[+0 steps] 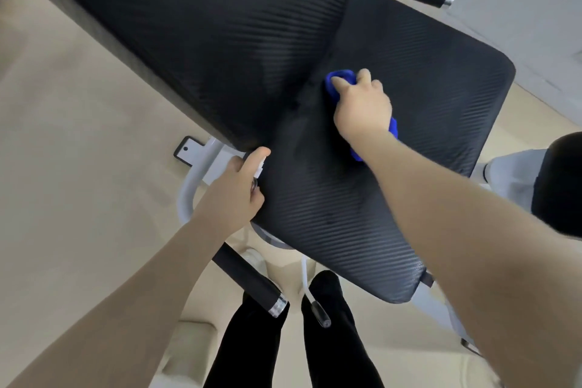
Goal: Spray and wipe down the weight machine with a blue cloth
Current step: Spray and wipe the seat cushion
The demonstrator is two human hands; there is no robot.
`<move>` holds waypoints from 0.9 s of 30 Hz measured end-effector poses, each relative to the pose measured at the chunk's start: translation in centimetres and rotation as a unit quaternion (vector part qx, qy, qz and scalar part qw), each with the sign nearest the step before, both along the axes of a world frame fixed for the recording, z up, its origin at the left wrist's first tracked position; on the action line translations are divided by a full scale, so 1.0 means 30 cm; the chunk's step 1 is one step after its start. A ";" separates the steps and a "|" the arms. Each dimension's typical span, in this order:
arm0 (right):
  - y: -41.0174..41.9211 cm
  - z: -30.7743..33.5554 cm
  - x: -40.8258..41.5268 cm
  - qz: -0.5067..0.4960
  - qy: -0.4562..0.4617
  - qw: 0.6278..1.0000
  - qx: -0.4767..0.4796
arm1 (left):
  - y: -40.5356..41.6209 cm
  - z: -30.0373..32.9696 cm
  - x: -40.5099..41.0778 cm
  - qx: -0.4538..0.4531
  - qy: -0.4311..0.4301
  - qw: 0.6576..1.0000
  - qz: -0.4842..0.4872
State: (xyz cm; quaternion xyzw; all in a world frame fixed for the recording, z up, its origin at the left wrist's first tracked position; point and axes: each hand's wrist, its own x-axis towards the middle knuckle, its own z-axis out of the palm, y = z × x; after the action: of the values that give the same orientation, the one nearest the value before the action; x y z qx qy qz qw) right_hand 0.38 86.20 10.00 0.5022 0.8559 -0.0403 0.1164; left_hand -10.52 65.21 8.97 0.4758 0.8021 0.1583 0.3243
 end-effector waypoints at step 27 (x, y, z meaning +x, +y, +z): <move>-0.099 0.045 0.003 0.109 -0.019 0.993 -0.041 | -0.071 0.012 0.007 0.039 -0.120 0.989 0.078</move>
State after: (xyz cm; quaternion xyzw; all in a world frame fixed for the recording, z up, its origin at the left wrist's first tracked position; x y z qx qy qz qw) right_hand 0.47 83.24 11.34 0.4014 0.9008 -0.0532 0.1571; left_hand -10.31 63.07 9.34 0.4011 0.7853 0.2705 0.3862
